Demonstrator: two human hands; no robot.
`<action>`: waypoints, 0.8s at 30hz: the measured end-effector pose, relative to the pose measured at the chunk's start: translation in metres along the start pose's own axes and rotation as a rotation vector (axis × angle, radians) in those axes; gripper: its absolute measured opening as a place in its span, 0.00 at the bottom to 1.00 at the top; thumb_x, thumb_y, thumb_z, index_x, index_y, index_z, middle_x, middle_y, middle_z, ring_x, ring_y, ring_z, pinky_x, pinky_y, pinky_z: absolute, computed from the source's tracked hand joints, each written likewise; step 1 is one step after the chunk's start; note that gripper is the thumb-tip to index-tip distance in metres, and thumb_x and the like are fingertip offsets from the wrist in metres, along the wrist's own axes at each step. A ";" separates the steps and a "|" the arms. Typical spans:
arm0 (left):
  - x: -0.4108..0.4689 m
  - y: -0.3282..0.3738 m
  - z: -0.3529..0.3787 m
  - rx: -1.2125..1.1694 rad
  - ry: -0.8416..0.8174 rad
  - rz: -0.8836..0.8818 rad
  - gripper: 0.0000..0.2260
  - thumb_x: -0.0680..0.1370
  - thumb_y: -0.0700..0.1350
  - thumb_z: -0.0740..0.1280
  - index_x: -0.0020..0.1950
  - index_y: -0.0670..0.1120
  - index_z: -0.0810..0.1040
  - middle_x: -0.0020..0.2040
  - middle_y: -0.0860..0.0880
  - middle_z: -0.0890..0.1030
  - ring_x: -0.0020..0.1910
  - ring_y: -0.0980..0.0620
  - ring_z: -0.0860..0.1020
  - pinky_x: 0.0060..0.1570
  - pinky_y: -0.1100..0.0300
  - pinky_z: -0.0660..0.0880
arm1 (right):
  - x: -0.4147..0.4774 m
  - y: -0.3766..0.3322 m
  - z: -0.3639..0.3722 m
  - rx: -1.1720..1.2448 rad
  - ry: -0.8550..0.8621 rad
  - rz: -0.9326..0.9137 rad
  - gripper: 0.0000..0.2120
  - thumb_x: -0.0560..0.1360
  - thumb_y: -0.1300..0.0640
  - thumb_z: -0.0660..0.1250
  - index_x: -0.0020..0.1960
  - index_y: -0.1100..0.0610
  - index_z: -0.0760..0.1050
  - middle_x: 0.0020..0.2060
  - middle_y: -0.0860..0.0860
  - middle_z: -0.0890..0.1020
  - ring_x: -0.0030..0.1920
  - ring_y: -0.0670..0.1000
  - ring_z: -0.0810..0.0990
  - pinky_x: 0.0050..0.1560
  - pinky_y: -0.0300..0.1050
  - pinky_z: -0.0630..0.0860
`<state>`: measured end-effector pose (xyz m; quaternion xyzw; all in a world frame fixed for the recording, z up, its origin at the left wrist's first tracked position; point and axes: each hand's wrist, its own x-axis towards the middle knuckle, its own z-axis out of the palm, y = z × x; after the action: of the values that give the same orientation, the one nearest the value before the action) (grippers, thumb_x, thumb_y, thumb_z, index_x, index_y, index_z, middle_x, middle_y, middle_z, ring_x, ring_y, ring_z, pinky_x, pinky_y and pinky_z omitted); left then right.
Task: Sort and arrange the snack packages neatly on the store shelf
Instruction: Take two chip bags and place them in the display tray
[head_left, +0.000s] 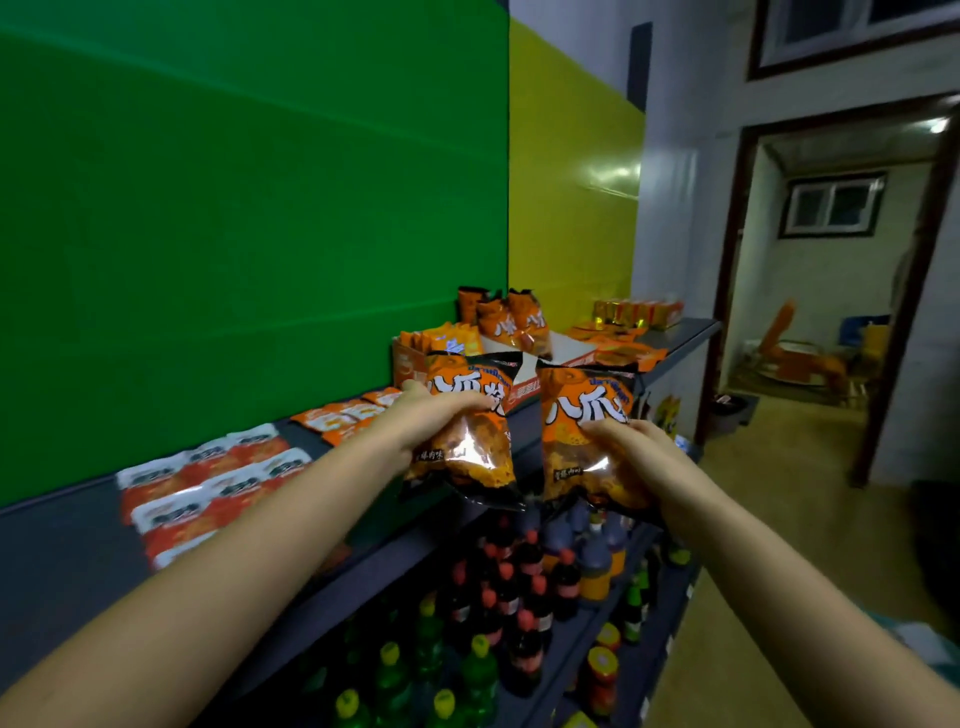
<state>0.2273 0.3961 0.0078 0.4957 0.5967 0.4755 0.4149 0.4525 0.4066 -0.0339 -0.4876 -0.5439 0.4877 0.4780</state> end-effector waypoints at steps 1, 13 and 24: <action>0.015 0.004 0.011 0.020 -0.007 0.008 0.37 0.67 0.51 0.76 0.69 0.43 0.59 0.48 0.46 0.79 0.39 0.50 0.80 0.32 0.60 0.79 | 0.016 0.001 -0.006 -0.010 0.000 0.001 0.27 0.67 0.44 0.72 0.59 0.58 0.71 0.48 0.53 0.80 0.44 0.51 0.81 0.39 0.44 0.80; 0.176 0.038 0.107 0.011 0.103 -0.005 0.34 0.66 0.54 0.72 0.65 0.37 0.68 0.31 0.47 0.75 0.20 0.56 0.73 0.22 0.69 0.68 | 0.205 0.015 -0.091 0.010 -0.050 0.011 0.30 0.70 0.44 0.70 0.65 0.59 0.68 0.46 0.51 0.80 0.41 0.48 0.80 0.26 0.35 0.74; 0.276 0.075 0.167 -0.120 0.414 0.093 0.30 0.70 0.50 0.72 0.65 0.42 0.63 0.51 0.45 0.77 0.40 0.51 0.77 0.31 0.62 0.72 | 0.359 -0.007 -0.147 -0.091 -0.196 -0.116 0.38 0.70 0.39 0.68 0.72 0.57 0.62 0.63 0.56 0.75 0.59 0.57 0.76 0.49 0.45 0.74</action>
<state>0.3586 0.6986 0.0404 0.3890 0.6162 0.6203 0.2900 0.5744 0.7734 -0.0010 -0.4264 -0.6370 0.4794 0.4273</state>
